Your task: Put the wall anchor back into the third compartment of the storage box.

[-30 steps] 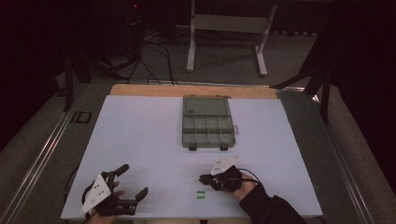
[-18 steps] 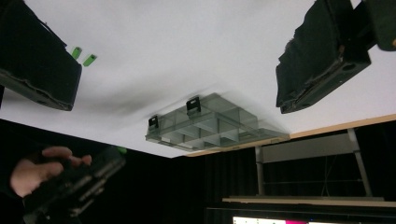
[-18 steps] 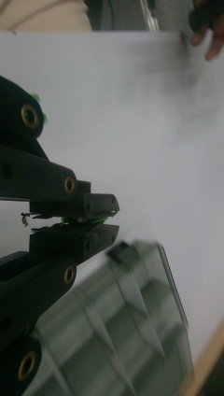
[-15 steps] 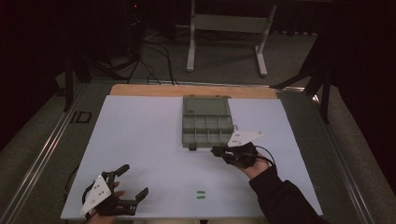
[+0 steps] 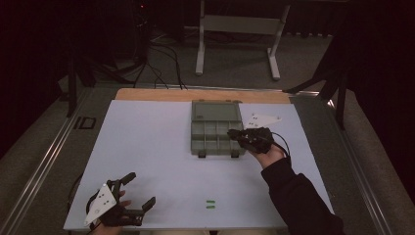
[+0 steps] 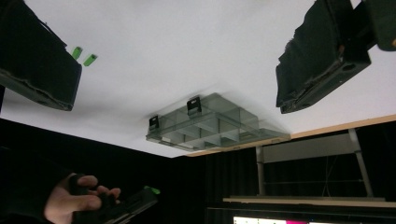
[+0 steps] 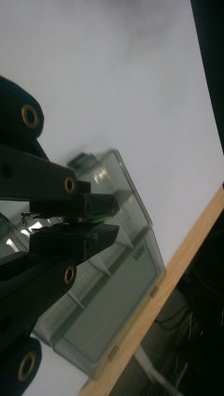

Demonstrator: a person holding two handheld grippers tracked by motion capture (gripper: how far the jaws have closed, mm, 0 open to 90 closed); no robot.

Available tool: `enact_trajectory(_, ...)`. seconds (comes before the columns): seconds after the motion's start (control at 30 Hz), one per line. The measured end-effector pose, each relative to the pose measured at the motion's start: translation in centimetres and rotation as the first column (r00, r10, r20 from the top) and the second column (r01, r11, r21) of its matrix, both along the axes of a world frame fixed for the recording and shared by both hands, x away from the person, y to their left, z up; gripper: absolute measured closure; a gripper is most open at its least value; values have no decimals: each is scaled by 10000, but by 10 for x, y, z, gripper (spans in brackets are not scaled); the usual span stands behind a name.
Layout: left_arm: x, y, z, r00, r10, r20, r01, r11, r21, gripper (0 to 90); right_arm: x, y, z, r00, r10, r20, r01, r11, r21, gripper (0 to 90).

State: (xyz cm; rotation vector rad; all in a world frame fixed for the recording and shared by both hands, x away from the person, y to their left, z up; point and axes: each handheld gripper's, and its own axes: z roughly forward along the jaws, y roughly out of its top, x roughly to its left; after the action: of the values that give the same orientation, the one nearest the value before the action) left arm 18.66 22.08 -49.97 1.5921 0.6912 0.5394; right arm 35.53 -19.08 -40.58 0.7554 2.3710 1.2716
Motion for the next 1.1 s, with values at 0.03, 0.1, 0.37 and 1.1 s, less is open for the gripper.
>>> enact_trajectory(0.03,0,0,0,10000,6,15,-6,10000,4,2,3,1,0,10000,-92,-5,92,10000,-8,841)
enact_trajectory(0.1,0,0,0,10000,2,19,-2,10000,4,2,9,2,0,9997,-243,-8,243,9997,-15,841)
enact_trajectory(0.37,0,0,0,10000,-12,21,12,10000,-16,2,31,7,-2,9961,-875,-96,875,9962,-50,841)
enact_trajectory(1.1,-1,1,0,10000,-20,38,20,10000,-49,3,79,16,-33,9720,-2246,-694,2261,9740,137,840)
